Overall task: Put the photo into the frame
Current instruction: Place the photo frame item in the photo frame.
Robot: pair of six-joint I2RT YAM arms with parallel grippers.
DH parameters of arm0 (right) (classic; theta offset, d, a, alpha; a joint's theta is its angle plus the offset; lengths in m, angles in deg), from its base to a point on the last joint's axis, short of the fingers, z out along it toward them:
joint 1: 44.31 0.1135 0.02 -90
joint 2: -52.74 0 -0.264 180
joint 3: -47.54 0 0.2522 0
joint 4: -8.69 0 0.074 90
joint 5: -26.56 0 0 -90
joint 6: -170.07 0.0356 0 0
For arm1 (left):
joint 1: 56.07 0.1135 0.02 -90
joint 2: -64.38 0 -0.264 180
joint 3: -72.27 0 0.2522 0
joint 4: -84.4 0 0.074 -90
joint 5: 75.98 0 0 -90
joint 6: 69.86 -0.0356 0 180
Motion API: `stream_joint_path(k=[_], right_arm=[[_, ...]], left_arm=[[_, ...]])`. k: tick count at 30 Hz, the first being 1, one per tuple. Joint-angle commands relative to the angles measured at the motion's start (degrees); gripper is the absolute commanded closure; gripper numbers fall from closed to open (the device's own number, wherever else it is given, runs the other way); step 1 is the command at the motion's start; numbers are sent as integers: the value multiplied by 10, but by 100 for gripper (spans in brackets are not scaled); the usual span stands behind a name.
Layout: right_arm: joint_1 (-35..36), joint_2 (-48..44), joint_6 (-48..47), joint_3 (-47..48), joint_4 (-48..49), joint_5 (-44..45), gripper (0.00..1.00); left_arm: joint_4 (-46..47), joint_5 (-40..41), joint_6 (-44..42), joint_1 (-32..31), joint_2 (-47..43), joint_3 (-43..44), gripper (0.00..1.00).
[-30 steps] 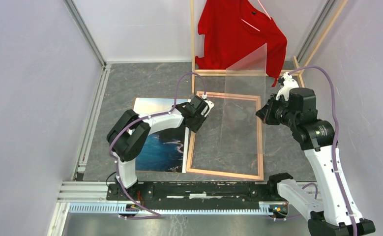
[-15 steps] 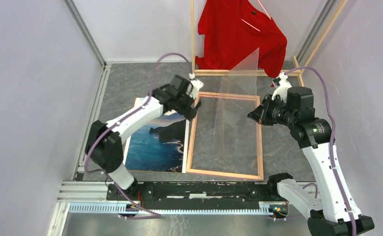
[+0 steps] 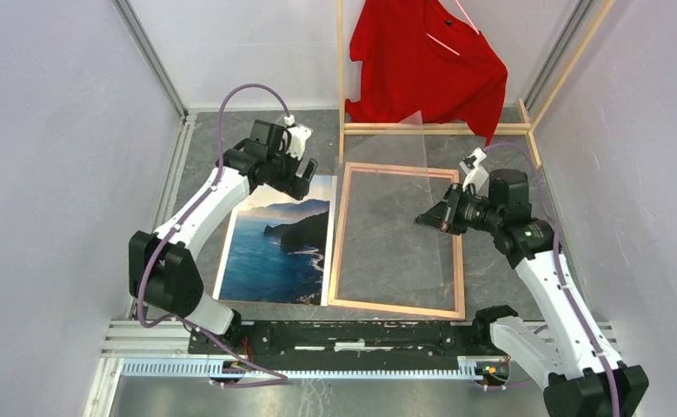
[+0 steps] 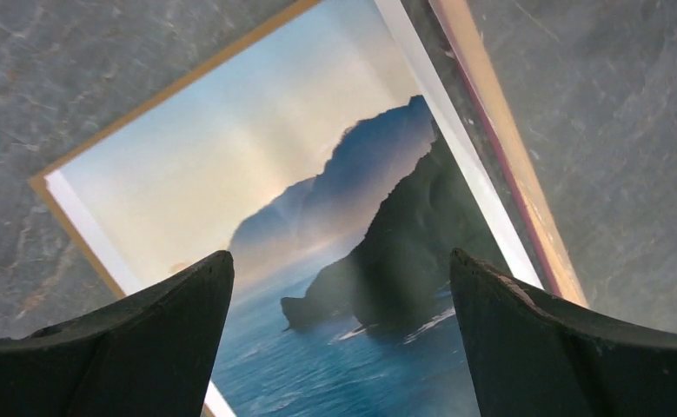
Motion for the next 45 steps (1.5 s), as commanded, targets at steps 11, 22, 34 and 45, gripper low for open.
stream_joint_path(k=[11, 22, 34, 45], right_arm=[[-75, -4, -16, -177, 116, -56, 100], [-162, -26, -18, -258, 125, -104, 100], [-172, -31, -34, -268, 111, -93, 100], [-175, -28, -42, -269, 109, -88, 100]], left_arm=[[22, 2, -37, -57, -3, -85, 0], [57, 20, -48, -101, 33, -129, 0], [94, 44, -67, -118, 55, -156, 0], [104, 53, -70, -130, 65, -158, 0]])
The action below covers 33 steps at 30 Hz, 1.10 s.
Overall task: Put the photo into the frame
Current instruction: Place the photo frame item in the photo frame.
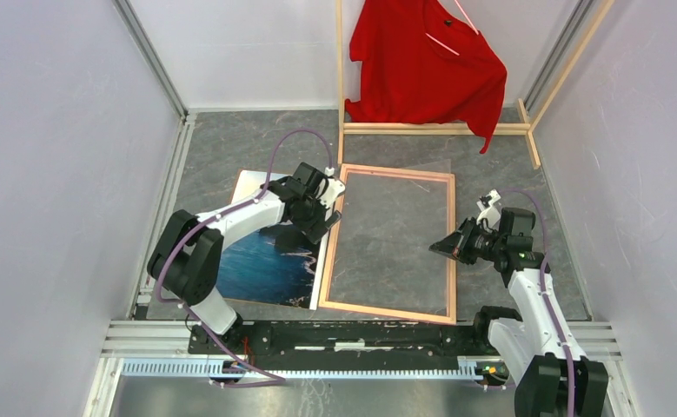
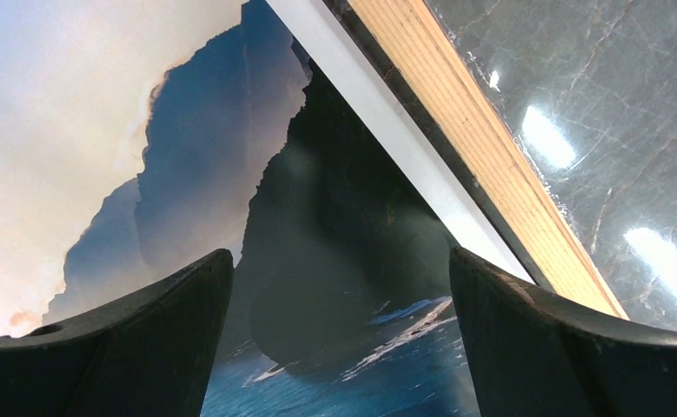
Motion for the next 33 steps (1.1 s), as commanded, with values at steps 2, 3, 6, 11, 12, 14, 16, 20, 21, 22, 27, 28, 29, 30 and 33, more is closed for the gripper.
stream_joint_path(k=[2, 3, 6, 11, 12, 14, 16, 20, 21, 22, 27, 28, 29, 30, 33], right_arm=[[-2, 0, -14, 2, 13, -16, 100], [-2, -1, -14, 2, 18, -23, 100], [-2, -7, 0, 0, 48, -44, 100], [-2, -25, 54, -25, 129, -85, 100], [-2, -26, 60, -27, 137, -89, 100], [-2, -25, 68, -29, 151, -96, 100], [-2, -24, 75, -31, 163, -103, 100], [3, -25, 90, -28, 185, -118, 100], [5, -26, 93, -27, 190, -121, 99], [6, -27, 100, -29, 197, -125, 99], [13, -29, 132, -42, 234, -141, 97], [14, -29, 133, -42, 234, -142, 97], [14, -29, 133, -41, 234, -142, 96], [14, -28, 135, -40, 234, -142, 96], [16, -24, 126, -31, 228, -138, 95]], left_arm=[[27, 7, -25, -7, 2, -3, 0], [30, 8, -26, -8, 3, -5, 0], [36, 7, -27, -11, 8, -8, 1], [42, 5, -25, -18, 19, -6, 1], [44, 6, -25, -21, 21, -6, 1], [45, 7, -25, -24, 25, -5, 1], [47, 7, -25, -26, 29, -5, 1], [50, 7, -24, -26, 34, -8, 1], [50, 7, -24, -26, 34, -9, 1], [49, 5, -25, -26, 34, -9, 1], [50, -3, -31, -25, 25, -12, 2], [50, -4, -30, -25, 24, -12, 3], [51, -7, -28, -25, 24, -11, 3], [51, -11, -24, -25, 24, -10, 3], [52, -26, -17, -25, 23, -9, 3]])
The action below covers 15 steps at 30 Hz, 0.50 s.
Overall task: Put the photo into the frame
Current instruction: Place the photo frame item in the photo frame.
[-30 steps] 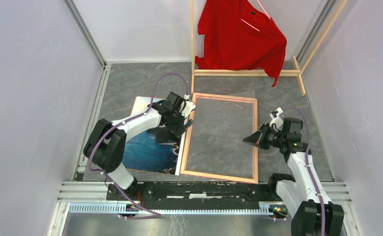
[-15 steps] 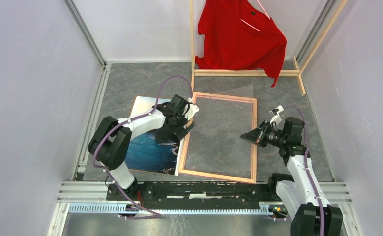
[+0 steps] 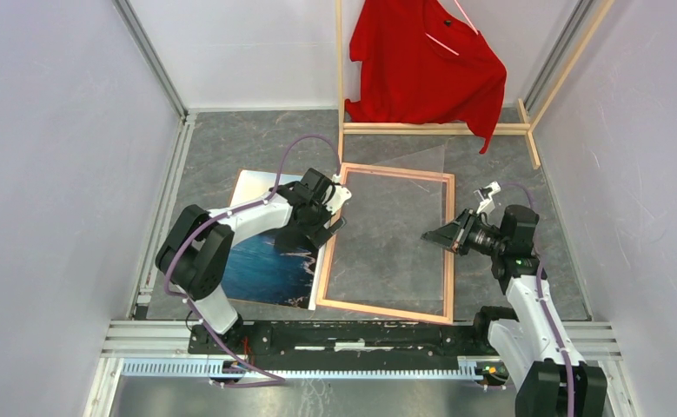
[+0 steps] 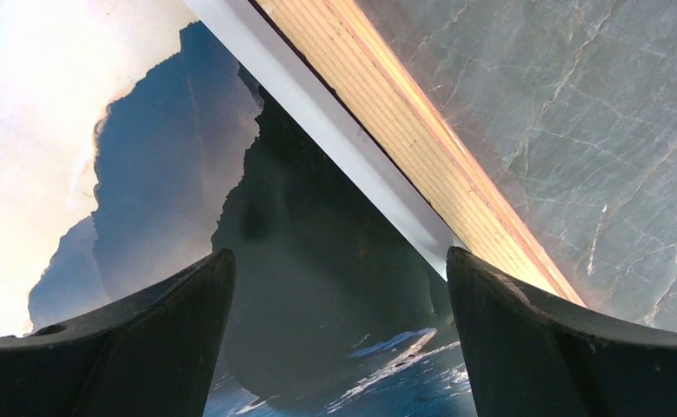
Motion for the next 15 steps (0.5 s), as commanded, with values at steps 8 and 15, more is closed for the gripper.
stream_joint_path(k=[8, 15], right_arm=[[13, -6, -15, 26, 11, -11, 93], [21, -14, -3, 24, 27, -15, 90]], left_arm=[[21, -32, -10, -2, -8, -3, 3], [21, -32, -9, -2, -4, -3, 4]])
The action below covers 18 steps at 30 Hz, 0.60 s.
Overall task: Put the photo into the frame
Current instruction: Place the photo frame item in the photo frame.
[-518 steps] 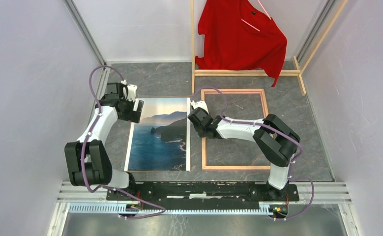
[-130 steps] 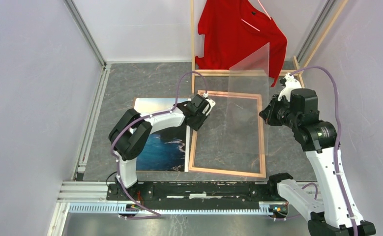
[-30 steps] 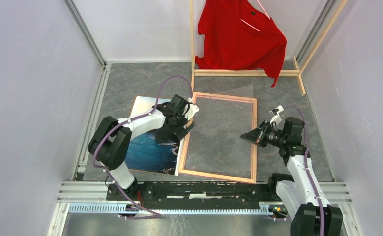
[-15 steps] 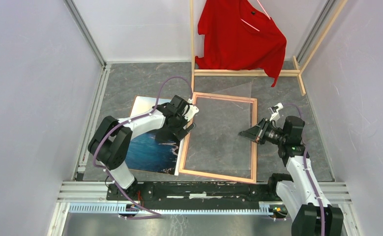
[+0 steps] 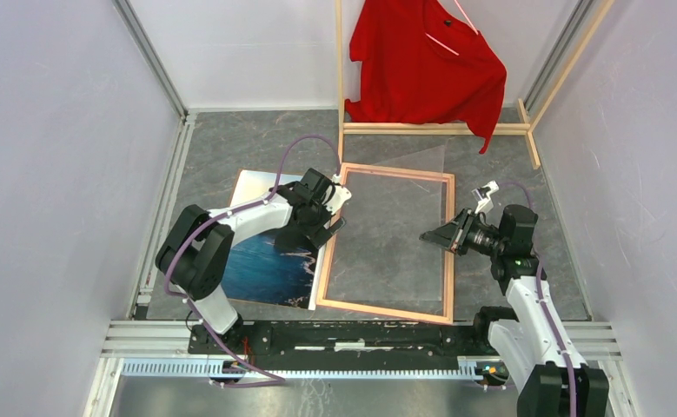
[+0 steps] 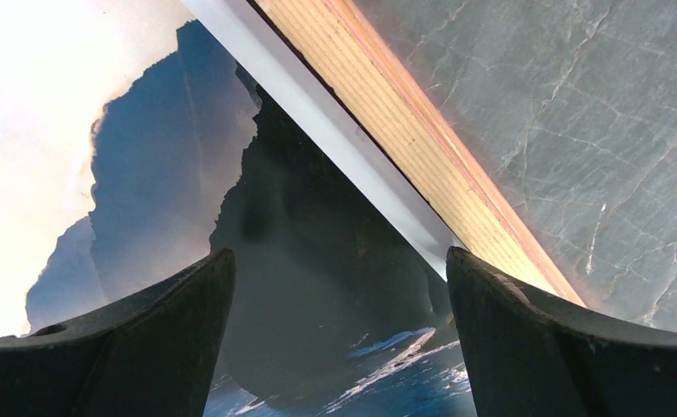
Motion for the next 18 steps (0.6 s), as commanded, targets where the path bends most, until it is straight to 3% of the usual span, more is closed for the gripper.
stream_joint_path(k=[1, 7, 13, 16, 18], right_arm=[[9, -9, 4, 22, 29, -16, 89], [14, -17, 31, 17, 70, -14, 83], [14, -15, -15, 24, 6, 17, 76], [14, -7, -42, 34, -32, 38, 58], [14, 1, -74, 48, -65, 57, 40]], left_arm=[[21, -29, -9, -2, -3, -1, 4], [19, -31, -11, -2, -3, 1, 3], [18, -27, -12, -1, -4, 1, 3], [15, -28, -12, -2, -7, 3, 3], [15, -28, -13, 0, -10, 3, 3]])
